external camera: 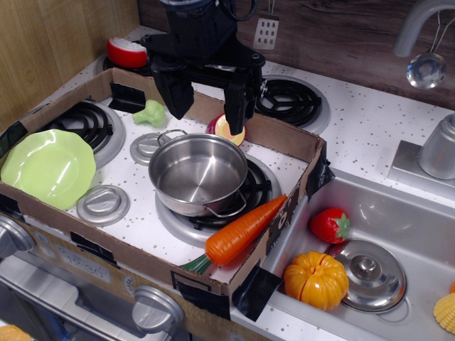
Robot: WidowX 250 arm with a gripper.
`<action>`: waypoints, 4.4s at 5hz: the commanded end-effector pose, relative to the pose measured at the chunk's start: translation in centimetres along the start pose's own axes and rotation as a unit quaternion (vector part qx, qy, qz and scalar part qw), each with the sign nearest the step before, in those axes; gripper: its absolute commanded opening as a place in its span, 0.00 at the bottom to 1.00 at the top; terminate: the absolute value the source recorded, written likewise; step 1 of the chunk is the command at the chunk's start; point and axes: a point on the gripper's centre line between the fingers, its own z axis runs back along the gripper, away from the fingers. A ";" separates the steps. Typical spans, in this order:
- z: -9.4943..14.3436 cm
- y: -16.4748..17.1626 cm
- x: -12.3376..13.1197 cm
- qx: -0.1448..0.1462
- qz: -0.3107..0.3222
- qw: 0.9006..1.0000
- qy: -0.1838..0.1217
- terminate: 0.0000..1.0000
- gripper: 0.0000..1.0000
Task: Put broccoli in pot
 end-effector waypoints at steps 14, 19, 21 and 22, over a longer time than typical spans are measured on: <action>-2.9 14.1 8.7 0.061 0.018 0.997 -0.040 0.00 1.00; -7.4 15.0 9.1 0.026 0.007 0.999 -0.047 0.00 1.00; -9.9 14.7 9.4 0.008 0.011 0.999 -0.036 0.00 1.00; -11.5 14.5 9.1 -0.007 0.008 0.999 -0.039 0.00 0.00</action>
